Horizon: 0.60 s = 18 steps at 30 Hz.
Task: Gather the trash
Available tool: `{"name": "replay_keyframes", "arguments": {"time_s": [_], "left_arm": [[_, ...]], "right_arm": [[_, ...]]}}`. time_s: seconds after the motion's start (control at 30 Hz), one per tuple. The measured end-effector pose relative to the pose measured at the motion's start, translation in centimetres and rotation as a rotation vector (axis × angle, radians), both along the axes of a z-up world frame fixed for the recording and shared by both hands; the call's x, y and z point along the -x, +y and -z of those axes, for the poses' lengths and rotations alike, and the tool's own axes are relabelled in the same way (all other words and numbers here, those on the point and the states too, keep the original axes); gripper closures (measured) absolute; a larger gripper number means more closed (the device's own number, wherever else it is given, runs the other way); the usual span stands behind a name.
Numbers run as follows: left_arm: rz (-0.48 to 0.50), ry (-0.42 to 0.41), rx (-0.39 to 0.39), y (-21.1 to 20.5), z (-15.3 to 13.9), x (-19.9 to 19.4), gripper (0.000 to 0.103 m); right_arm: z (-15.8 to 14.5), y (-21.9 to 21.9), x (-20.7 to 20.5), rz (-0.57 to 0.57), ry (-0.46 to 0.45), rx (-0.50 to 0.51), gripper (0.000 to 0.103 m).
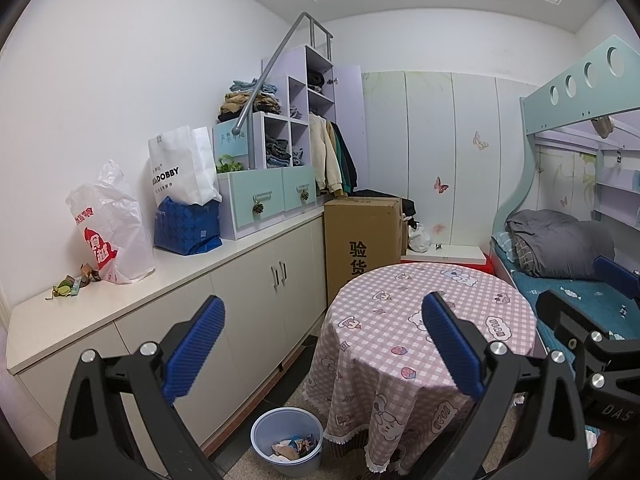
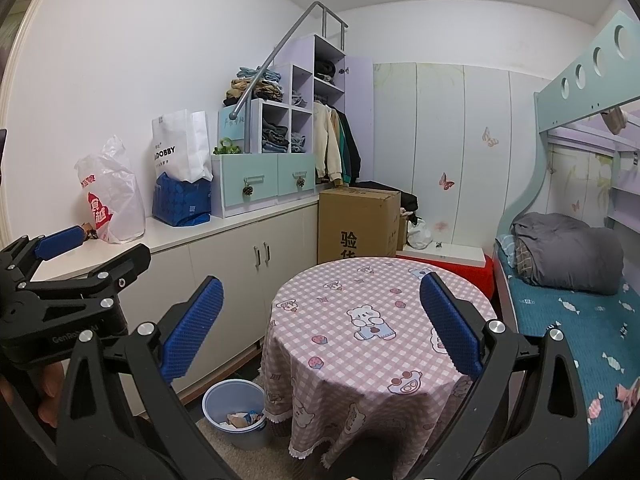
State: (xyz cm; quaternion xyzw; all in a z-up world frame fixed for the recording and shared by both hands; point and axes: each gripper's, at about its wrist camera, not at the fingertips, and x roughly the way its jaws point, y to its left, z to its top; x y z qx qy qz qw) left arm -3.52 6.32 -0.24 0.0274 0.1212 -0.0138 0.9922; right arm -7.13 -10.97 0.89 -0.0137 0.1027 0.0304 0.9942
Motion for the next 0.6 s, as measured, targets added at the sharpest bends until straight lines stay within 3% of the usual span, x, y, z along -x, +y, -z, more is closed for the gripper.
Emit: {"name": "replay_keyframes", "arguments": {"time_s": [0.6], "left_arm": [[0.005,0.016,-0.008,0.7,0.7,-0.5,0.006]], "right_arm": [[1.1,0.5,0.3,-0.001,0.012,-0.001,0.006]]}}
